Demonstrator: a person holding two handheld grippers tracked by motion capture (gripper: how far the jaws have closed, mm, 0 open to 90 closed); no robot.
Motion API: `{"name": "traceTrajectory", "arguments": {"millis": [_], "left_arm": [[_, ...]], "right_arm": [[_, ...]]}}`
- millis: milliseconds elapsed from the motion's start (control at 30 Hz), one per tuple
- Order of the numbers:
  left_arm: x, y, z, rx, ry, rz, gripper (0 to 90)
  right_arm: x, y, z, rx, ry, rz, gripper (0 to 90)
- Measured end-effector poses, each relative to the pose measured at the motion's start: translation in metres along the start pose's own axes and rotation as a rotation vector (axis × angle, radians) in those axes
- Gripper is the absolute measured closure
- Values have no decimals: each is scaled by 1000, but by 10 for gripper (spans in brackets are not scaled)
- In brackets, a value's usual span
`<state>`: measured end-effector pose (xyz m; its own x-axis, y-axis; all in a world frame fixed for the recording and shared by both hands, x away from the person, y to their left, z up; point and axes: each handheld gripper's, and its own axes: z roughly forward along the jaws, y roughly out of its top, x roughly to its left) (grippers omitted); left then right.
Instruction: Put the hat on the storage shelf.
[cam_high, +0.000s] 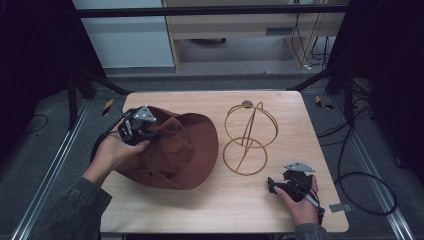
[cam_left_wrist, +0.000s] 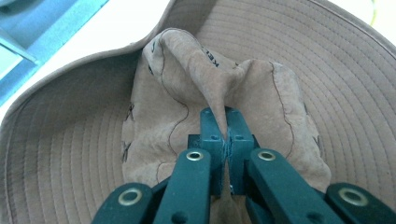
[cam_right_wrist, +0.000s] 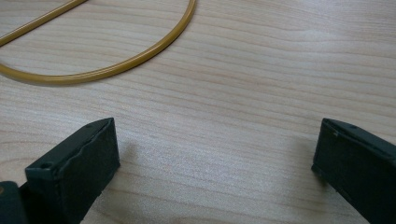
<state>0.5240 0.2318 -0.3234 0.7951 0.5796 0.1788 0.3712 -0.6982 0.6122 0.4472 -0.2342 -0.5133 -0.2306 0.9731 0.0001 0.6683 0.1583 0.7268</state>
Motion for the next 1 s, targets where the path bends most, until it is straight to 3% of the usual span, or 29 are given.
{"name": "traceTrajectory", "arguments": {"millis": [333,1000], "left_arm": [[-14,1,-29,-27,-10,39,881],[-19,4,-74,-74,19,78,885]], "right_arm": [[0,0,0,0,0,0,5],[0,0,0,0,0,0,5]]}}
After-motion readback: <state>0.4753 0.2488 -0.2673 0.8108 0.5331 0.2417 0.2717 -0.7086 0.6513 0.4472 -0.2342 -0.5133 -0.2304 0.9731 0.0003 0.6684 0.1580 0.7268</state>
